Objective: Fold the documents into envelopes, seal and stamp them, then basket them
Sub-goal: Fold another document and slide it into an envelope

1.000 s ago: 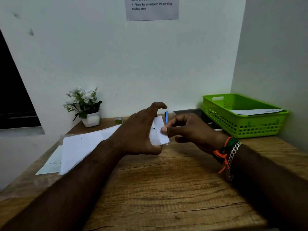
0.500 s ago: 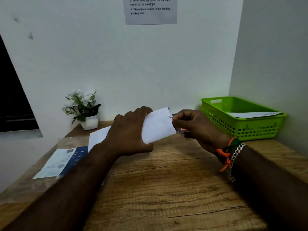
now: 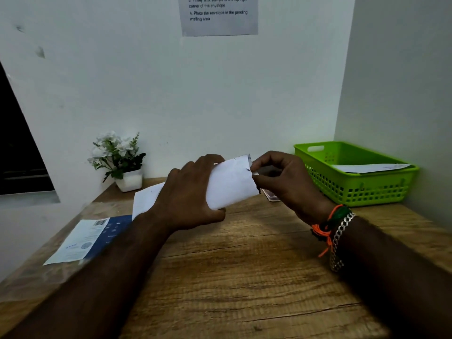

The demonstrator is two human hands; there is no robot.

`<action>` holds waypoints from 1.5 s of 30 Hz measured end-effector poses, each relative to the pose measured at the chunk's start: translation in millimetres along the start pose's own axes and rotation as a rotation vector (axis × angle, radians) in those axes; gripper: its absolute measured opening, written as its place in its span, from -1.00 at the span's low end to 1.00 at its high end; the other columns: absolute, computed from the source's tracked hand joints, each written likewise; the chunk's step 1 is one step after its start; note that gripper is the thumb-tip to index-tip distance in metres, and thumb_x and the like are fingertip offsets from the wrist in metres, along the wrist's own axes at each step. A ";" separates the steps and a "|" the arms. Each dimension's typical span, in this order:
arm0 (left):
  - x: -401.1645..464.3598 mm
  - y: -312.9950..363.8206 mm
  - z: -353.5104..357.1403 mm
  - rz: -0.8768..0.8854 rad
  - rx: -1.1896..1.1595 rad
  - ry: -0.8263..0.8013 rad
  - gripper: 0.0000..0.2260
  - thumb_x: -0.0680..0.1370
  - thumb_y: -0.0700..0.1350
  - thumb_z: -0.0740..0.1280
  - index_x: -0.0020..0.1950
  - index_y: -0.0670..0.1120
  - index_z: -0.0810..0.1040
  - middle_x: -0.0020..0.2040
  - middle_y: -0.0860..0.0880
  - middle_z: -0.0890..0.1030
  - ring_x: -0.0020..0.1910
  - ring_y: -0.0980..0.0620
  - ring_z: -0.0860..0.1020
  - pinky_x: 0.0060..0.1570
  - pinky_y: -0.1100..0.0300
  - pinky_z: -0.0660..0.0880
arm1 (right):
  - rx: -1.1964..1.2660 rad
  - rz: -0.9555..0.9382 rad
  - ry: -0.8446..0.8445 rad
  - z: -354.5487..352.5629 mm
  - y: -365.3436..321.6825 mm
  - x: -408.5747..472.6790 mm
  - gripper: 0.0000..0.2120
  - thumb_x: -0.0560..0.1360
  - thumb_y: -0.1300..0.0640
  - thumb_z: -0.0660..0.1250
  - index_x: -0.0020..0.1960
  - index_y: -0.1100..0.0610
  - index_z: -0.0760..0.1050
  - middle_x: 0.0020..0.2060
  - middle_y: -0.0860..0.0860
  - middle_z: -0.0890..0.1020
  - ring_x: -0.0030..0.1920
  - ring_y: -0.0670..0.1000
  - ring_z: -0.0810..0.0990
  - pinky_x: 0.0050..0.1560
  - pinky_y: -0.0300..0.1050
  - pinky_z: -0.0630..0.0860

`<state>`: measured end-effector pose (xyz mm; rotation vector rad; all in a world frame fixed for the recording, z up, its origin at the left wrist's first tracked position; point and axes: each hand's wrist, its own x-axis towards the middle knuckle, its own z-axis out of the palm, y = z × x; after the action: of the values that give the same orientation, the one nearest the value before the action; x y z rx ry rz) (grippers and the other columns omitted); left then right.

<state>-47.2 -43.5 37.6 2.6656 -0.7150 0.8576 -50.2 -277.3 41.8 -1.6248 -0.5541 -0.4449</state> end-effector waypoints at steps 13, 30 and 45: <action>-0.7 0.9 -2.9 0.023 0.146 -0.090 -0.02 0.24 0.35 0.43 0.58 0.25 0.05 0.25 0.14 0.41 0.14 0.01 0.46 0.08 -0.04 0.41 | -0.123 0.056 0.110 -3.8 8.0 5.2 -0.95 0.49 0.27 0.47 -0.08 0.20 0.61 -0.40 0.08 0.68 -0.40 0.17 0.56 -0.35 0.12 0.51; -0.4 4.7 -0.7 0.039 0.272 -0.103 0.15 0.26 0.49 0.37 0.65 0.23 -0.22 0.29 0.05 0.29 0.20 0.02 0.34 0.05 0.03 0.20 | 0.048 0.235 0.013 -6.0 -4.0 2.5 -0.82 0.50 0.14 0.49 -0.16 0.26 0.63 -0.35 0.07 0.64 -0.25 0.10 0.52 -0.15 0.06 0.32; -1.6 8.9 4.4 0.039 0.263 -0.107 0.13 0.23 0.48 0.36 0.66 0.23 -0.13 0.25 0.08 0.32 0.16 0.03 0.37 0.02 0.04 0.21 | 0.133 0.365 -0.141 0.0 13.9 -0.4 -0.65 0.45 0.24 0.55 0.19 0.30 0.59 -0.09 0.34 0.68 -0.09 0.19 0.68 0.08 0.30 0.61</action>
<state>-50.9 -52.1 33.9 2.9584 -0.7264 0.8785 -42.3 -278.5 30.4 -1.5931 -0.3702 -0.0227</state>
